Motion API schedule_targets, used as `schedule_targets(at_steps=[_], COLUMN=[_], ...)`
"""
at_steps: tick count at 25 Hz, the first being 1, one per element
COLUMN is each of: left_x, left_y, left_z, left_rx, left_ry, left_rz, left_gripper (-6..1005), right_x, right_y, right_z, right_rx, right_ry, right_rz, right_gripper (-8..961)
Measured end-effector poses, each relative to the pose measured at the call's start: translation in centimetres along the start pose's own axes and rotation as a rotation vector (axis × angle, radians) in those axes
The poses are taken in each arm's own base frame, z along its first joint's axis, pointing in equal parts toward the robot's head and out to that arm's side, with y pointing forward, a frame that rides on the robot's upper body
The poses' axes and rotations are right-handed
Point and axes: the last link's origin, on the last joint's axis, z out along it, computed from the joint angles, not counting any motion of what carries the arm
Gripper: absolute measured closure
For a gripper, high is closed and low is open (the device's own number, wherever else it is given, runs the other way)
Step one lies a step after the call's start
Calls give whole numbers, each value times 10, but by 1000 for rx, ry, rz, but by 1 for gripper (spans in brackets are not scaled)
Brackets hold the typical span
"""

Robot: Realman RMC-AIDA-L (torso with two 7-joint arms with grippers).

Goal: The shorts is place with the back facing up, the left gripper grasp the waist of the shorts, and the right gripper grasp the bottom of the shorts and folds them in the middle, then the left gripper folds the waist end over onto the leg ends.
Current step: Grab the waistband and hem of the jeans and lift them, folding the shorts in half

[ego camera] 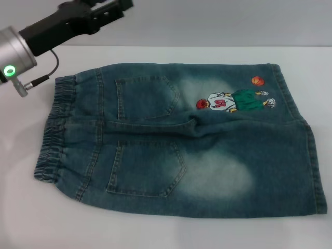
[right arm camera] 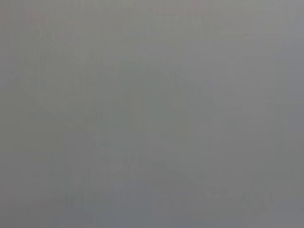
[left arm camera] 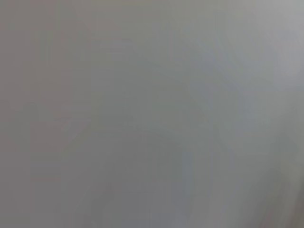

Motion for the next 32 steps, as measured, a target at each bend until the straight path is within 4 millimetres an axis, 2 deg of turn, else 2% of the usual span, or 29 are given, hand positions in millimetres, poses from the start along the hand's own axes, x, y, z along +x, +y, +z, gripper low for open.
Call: schedule_targets(at_steps=[2,6,13,15,16,17,18,20,21,24,27,32], left_x=[12,18,0,0,-6,-6,-8,-8,-9,-9,-10,-15], left_y=[4,7,-1,-1,-1,-1,-1,-1,-5,-9,-18,-22], left_z=[4,3,-22,-22,-35,-35,-46,-46,-70,-79,-98,-113], left_rx=[-59,-123,-66,-66,-47,-47,-28,-28,48,86,152,202], left_ry=[-91,-319,-641,-641,-716,-716,-767,-767,-831,-826,-797,-827], left_rz=[-2,17,-67,-67,-95,-95,-120,-120,-170,-195,-261,-298], left_gripper=[156,156,156,156,156,156,156,156,156,156,156,157], right_x=[1,4,5,5,4,4,3,3,3,3,3,2], right_y=[-1,-5,-9,-11,-13,-14,-16,-19,-20,-21,-22,-24], right_z=[-1,-1,4,6,6,7,8,9,9,11,12,13], right_rx=[7,25,31,34,37,42,47,58,61,65,64,73], right_ry=[8,30,45,48,49,49,48,47,48,55,55,53], right_rz=[-1,-6,-26,-36,-41,-45,-49,-56,-58,-63,-70,-71], right_gripper=[324,324,324,324,324,324,324,324,324,324,324,325])
